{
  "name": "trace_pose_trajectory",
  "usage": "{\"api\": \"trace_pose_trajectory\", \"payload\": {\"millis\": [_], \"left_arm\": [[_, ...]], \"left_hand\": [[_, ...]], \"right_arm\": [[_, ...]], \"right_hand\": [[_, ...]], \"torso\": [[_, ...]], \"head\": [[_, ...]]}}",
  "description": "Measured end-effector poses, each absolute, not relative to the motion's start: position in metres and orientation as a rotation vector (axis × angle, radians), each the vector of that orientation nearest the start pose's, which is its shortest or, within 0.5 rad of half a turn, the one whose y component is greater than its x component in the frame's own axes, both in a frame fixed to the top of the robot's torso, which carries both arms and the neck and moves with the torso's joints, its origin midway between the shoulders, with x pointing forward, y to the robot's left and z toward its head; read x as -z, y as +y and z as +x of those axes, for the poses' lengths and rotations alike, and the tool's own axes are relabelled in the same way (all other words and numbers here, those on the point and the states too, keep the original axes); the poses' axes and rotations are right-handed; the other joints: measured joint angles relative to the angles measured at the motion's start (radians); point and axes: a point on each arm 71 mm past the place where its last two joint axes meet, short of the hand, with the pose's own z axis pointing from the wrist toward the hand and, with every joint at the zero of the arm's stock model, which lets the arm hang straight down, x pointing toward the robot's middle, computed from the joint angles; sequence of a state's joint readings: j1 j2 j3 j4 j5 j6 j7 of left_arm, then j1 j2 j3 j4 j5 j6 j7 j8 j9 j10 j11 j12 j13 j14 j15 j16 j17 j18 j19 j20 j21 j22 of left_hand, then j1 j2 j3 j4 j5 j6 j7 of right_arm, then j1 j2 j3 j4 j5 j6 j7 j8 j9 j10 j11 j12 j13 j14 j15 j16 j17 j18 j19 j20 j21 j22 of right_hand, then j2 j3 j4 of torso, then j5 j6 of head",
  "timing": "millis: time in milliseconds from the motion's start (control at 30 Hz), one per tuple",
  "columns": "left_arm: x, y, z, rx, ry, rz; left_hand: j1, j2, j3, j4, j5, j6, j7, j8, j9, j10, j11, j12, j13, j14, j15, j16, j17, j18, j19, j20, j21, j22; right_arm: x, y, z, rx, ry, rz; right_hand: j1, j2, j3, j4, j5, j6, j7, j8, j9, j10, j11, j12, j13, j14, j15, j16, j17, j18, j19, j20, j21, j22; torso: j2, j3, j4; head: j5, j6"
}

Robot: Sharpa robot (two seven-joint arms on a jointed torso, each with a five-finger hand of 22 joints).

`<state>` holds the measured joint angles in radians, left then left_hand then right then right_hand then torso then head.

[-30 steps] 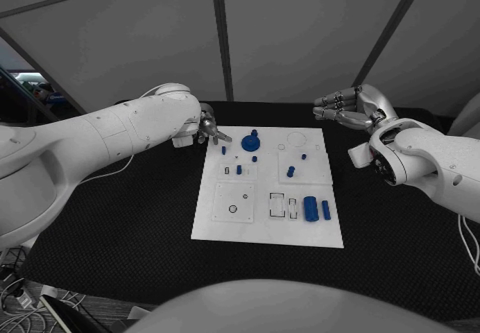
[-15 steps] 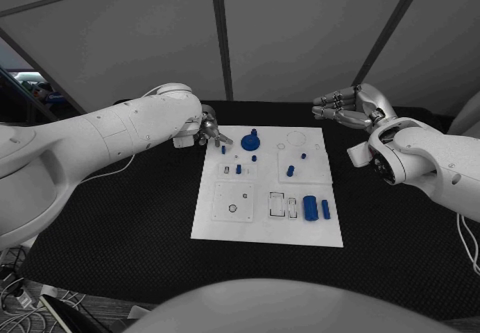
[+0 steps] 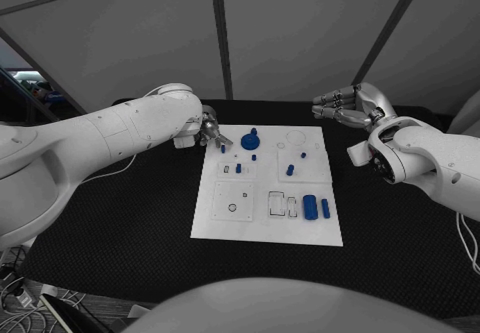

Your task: Assemble the parts on the task board

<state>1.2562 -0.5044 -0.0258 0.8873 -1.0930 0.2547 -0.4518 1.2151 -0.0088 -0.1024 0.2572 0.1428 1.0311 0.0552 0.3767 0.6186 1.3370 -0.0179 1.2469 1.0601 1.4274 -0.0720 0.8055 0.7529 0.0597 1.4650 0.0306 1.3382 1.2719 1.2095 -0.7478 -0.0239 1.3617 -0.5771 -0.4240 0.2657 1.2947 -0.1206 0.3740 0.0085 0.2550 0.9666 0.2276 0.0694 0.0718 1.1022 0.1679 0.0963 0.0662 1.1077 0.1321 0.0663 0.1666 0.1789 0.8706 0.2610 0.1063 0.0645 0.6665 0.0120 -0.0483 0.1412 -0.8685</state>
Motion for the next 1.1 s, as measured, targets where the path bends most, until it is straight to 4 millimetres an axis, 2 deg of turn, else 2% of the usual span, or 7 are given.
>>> {"api": "trace_pose_trajectory", "payload": {"millis": [1100], "left_arm": [[0.2289, 0.2339, 0.5793, 0.230, 2.321, -0.331]], "left_hand": [[0.016, 0.008, 0.034, -0.006, 0.000, 0.007, -0.007, 0.008, 0.018, 0.000, 0.000, 0.000, 0.001, 0.002, -0.005, 0.000, 0.001, 0.000, 0.000, 0.000, 0.004, 0.008]], "right_arm": [[0.1738, -0.2043, 0.5215, -1.187, 1.488, 0.581]], "right_hand": [[0.000, 0.000, 0.000, 0.000, 0.000, 0.000, 0.000, 0.000, 0.000, 0.000, 0.000, 0.000, 0.000, 0.000, 0.000, 0.000, -0.001, 0.000, 0.000, 0.000, 0.000, 0.000]], "torso": [[-0.001, 0.0001, 0.0007]], "head": [[-0.001, -0.004]]}}
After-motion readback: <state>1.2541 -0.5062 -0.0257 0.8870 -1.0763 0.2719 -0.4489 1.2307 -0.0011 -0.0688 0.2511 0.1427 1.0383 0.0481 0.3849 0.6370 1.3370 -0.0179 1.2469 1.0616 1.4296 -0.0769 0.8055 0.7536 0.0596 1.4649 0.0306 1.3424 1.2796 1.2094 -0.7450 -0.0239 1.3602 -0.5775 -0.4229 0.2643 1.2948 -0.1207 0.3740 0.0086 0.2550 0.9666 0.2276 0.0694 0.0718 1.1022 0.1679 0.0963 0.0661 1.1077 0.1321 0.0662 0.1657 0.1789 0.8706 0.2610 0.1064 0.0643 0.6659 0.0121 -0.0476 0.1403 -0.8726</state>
